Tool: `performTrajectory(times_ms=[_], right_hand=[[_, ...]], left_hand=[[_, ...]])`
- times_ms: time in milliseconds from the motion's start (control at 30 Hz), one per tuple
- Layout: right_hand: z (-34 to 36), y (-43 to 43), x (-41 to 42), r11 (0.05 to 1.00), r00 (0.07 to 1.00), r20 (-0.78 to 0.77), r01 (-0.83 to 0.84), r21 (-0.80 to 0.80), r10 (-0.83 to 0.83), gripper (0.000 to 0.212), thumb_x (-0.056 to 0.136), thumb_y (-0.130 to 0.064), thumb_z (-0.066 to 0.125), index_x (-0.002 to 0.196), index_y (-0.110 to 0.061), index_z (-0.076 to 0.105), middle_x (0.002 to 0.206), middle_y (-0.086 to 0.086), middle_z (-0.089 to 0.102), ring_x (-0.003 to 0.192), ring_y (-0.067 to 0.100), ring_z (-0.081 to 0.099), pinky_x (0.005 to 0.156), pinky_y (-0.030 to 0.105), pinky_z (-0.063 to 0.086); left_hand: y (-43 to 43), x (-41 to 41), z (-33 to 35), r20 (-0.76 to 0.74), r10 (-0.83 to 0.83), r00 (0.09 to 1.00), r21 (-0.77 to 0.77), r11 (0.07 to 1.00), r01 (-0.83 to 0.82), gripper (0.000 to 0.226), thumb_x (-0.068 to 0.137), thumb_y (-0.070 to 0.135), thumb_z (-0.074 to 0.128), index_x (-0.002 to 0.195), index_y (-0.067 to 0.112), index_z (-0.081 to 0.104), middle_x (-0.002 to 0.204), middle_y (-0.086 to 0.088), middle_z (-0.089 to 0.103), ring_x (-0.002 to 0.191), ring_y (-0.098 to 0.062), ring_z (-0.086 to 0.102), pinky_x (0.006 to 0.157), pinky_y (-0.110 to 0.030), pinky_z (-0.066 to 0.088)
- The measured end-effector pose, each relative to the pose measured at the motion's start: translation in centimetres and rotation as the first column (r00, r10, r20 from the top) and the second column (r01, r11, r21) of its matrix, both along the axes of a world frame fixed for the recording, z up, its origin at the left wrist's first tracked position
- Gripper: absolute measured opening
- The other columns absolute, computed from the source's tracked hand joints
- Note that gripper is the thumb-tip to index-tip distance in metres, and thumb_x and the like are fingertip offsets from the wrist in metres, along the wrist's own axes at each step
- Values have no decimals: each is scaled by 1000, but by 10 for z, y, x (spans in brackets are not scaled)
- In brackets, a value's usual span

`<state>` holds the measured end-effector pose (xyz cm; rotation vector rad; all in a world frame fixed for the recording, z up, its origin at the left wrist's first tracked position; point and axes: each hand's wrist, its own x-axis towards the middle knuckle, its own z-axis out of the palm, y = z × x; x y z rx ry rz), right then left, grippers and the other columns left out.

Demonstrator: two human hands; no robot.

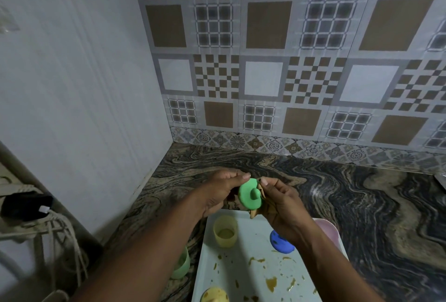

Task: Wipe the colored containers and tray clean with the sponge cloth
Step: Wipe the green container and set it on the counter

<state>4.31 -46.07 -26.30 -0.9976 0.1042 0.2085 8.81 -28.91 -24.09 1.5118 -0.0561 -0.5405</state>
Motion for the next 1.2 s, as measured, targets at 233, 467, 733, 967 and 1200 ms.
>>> performTrajectory(times_ms=[233,467,733,967,1200], right_hand=[[13,-9,6,986,990,-54,-134,-98,129,18,83,-17,64,92,-3,60,84,21,67,65,29,69,55,38,59],[11,5,14,996,994,-57,92,-18,-92,28,89,-24,62,103,0,63,88,21,73,66,31,71,53,41,59],[21,11,11,949,990,38,-120,-291,137,35,83,-29,68,100,0,60,87,28,65,72,41,62,43,34,52],[2,37,1,975,983,-29,175,-136,-180,24,98,-25,59,101,-1,58,84,26,67,59,32,61,47,35,50],[13,20,8,956,992,-60,-119,-269,107,38,80,-31,69,98,0,58,82,27,63,60,34,57,39,31,48]], left_hand=[[10,9,11,-24,-240,970,89,966,241,21,87,24,70,95,5,74,98,-19,71,90,-27,65,85,-37,52],[-4,7,6,68,36,997,-39,999,-34,24,94,24,64,99,3,74,98,-20,69,86,-27,64,77,-31,50],[-13,15,12,104,108,989,466,873,-145,58,84,66,57,101,13,73,99,-9,73,92,-28,69,88,-42,55],[-29,3,2,153,571,807,375,722,-582,45,101,43,46,96,3,66,93,-12,67,75,-22,63,59,-30,46],[-14,-2,21,32,231,973,452,865,-220,65,94,64,47,126,10,62,132,-13,60,111,-27,62,83,-31,48]])
